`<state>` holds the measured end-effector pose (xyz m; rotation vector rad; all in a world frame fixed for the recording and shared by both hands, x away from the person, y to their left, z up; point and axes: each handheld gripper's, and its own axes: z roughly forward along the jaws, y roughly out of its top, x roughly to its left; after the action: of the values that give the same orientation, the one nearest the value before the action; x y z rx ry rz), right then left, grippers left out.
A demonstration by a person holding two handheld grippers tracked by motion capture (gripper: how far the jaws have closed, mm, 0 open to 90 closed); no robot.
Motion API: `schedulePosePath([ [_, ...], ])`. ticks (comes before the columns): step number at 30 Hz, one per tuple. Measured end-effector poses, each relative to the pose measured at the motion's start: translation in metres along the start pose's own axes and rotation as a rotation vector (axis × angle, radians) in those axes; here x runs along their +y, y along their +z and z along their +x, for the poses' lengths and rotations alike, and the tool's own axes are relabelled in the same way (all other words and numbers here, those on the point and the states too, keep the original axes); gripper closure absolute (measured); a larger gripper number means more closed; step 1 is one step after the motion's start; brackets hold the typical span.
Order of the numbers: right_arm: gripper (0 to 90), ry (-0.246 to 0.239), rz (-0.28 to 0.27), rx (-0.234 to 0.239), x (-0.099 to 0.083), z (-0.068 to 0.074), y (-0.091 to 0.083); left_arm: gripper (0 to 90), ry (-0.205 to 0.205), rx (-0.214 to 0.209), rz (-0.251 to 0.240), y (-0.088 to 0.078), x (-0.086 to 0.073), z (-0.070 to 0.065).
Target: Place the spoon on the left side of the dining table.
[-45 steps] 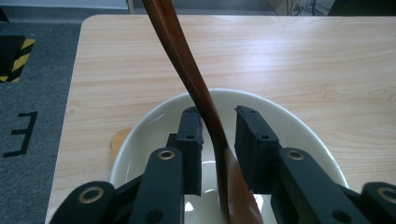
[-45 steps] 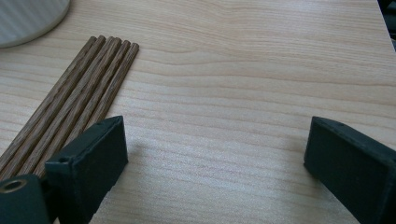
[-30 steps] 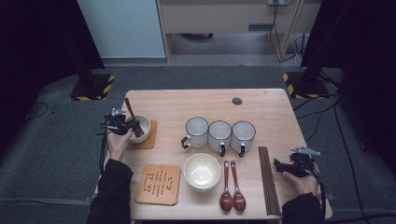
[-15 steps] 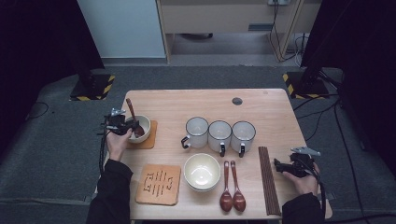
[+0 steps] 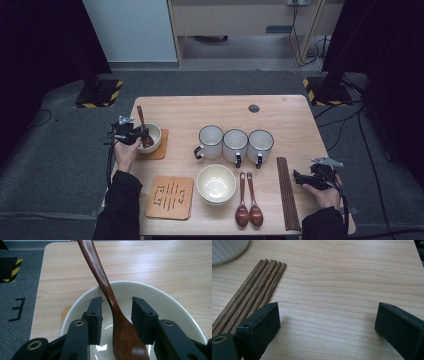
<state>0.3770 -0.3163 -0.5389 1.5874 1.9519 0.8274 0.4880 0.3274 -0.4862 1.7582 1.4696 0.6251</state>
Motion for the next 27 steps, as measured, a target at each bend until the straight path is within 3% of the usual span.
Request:
schedulePosePath([
  [27, 6.1, 0.000, 0.000, 0.000, -0.0001, 0.0002, -0.0001, 67.2, 0.050, -0.099, 0.020, 0.0020, 0.0016, -0.0087],
])
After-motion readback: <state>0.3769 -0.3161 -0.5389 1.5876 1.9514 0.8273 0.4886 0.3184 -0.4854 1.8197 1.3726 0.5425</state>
